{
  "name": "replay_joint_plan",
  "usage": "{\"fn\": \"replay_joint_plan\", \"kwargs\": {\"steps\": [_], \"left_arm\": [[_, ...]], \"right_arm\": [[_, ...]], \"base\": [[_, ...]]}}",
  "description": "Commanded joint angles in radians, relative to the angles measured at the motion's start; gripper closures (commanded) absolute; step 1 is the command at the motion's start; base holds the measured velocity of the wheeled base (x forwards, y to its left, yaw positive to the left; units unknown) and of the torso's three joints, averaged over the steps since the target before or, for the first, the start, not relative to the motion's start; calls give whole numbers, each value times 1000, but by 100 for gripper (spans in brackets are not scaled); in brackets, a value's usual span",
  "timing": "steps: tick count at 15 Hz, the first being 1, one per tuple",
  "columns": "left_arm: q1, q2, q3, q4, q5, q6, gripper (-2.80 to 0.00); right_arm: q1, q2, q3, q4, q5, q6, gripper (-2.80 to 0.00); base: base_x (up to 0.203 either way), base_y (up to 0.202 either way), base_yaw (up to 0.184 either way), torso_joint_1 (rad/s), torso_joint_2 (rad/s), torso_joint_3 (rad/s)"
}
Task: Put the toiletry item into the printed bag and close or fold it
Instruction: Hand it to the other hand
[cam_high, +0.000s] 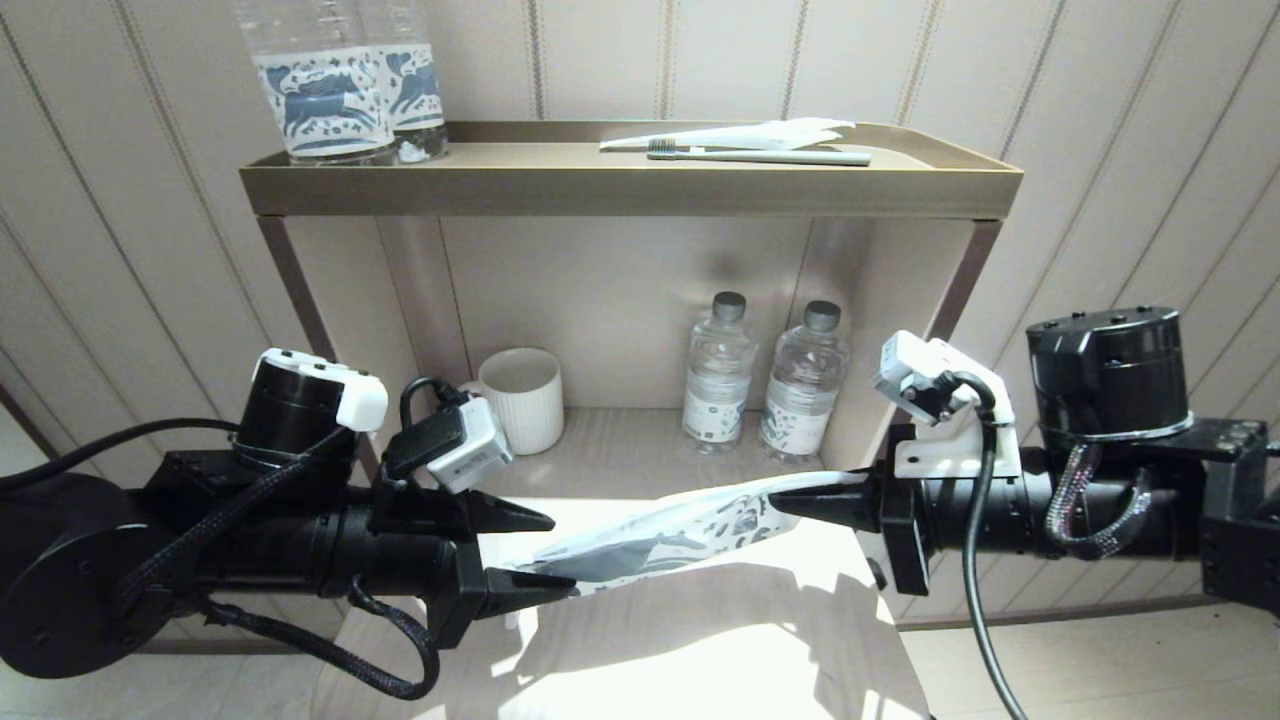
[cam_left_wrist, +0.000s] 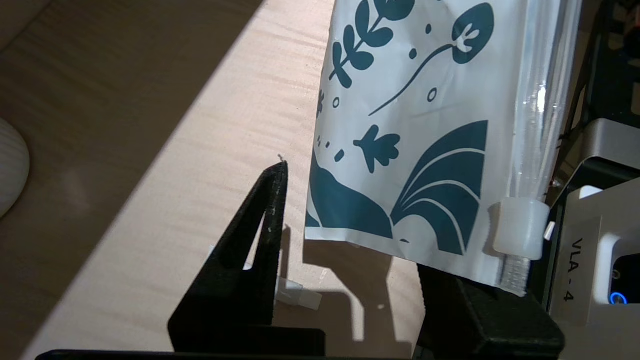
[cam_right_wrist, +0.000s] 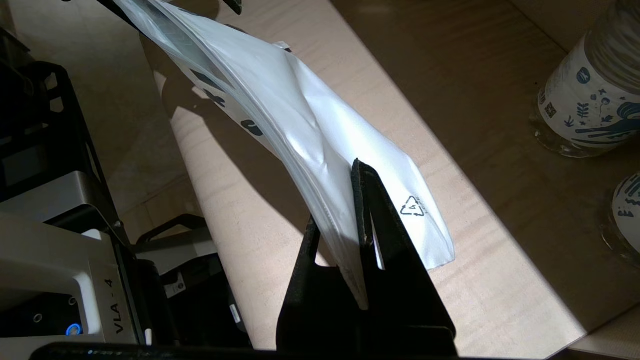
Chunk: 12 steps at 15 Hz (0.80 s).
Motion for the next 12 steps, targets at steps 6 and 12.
{"fn": "replay_joint_plan", "kwargs": {"steps": [6,12], "left_arm": [[0,-1,1,-2,-3,4,0],[0,-9,1,-2,-5,2,0]], "right_arm": [[0,2,6,-3,3,-5,0],[0,8,30,-26,2,-37,0]], "base": [[0,0,0,0,0,0],[0,0,0,0,0,0]]}}
